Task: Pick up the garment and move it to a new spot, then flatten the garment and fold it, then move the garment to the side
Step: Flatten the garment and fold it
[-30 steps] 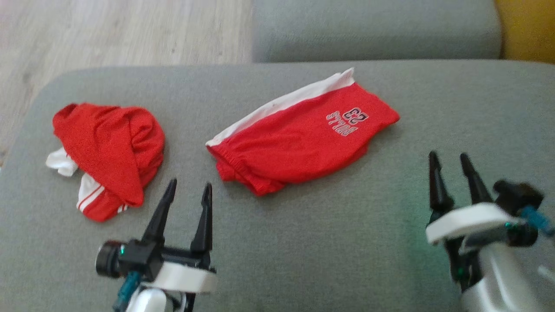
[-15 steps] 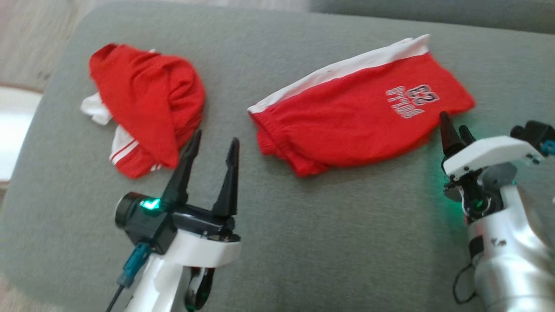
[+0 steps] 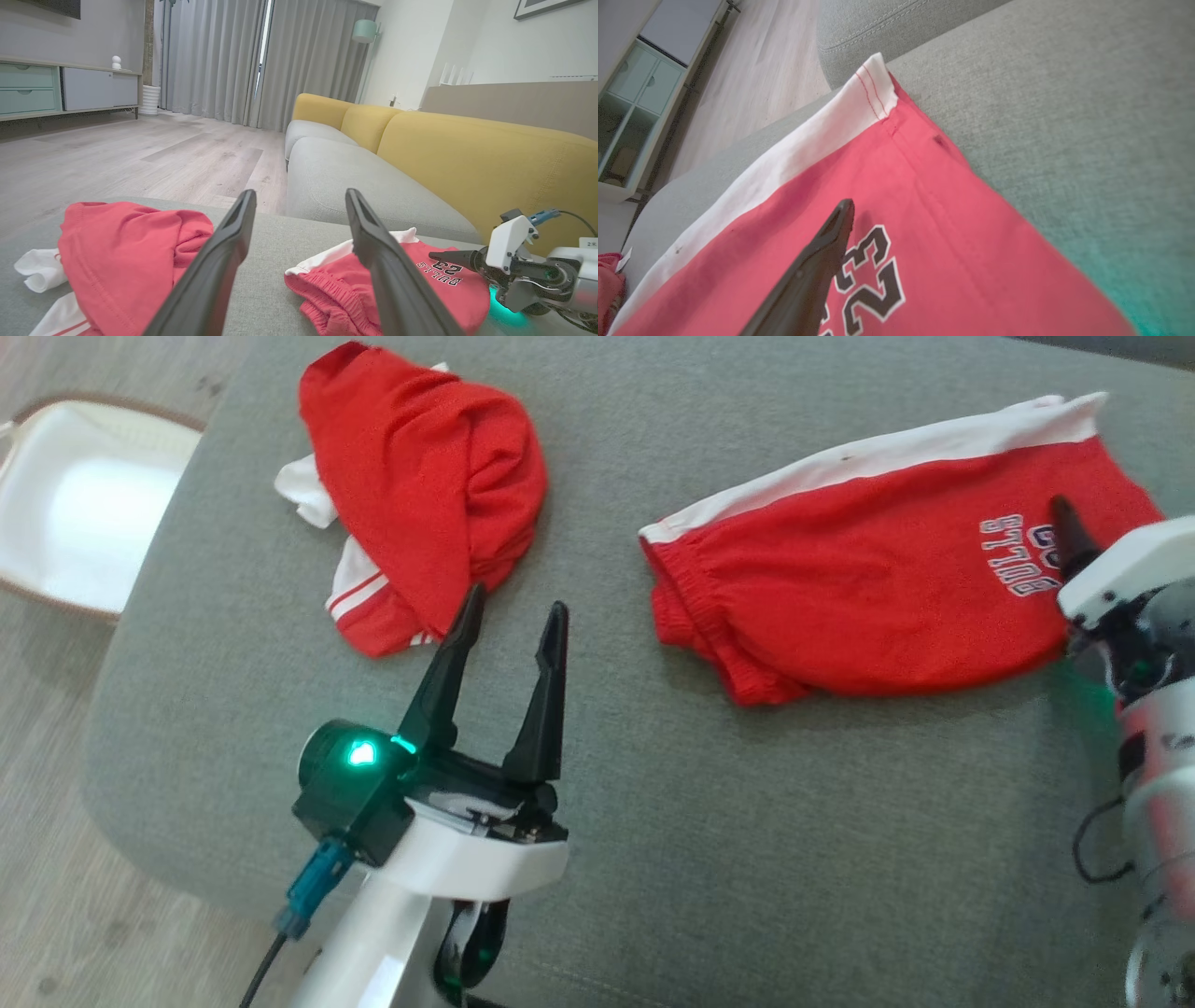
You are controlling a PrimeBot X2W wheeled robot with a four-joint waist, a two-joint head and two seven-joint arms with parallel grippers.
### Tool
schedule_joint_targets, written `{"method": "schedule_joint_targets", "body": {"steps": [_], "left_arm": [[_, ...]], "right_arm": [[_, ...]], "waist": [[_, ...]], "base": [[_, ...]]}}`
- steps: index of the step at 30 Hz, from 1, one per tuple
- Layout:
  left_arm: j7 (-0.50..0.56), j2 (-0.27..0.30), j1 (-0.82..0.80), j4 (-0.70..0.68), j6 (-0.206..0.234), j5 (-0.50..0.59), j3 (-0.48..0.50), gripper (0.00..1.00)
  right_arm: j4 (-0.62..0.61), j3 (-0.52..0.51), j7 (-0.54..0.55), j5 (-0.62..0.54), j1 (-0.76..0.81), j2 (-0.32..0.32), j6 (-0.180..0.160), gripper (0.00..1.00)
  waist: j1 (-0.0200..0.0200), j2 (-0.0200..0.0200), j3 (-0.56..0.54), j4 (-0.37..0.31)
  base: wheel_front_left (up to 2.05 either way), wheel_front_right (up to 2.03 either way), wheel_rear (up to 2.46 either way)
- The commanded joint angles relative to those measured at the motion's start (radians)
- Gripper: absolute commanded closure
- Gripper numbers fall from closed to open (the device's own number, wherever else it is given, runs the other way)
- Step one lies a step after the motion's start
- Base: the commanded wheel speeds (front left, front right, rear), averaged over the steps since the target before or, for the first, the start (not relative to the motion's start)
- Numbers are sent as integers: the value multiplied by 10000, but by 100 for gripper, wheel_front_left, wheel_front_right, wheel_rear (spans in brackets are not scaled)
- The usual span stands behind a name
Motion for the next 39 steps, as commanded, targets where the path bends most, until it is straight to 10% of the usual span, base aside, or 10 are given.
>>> {"method": "schedule_joint_targets", "body": {"steps": [1,7,8,9,39], "left_arm": [[-51,34,-433,-367,58,-134,231,0],[-51,34,-593,-423,168,-206,30,0],[-51,34,-610,-417,174,-201,21,0],[-51,34,-624,-405,178,-194,16,0],[-51,34,370,168,-269,803,959,0]], "right_arm": [[391,112,252,-155,157,196,-9,0],[1085,-110,244,-601,-391,59,-9,0],[1166,-131,245,-633,-472,70,-9,36],[1215,-143,192,-669,-541,73,-9,100],[-800,-331,-4196,851,1984,16,-9,100]], "waist": [[1,-1,148,182],[1,-1,292,322],[1,-1,307,328],[1,-1,314,329],[1,-1,-1381,-1937]], "base": [[0,0,0],[0,0,0],[0,0,0],[0,0,0],[0,0,0]]}}
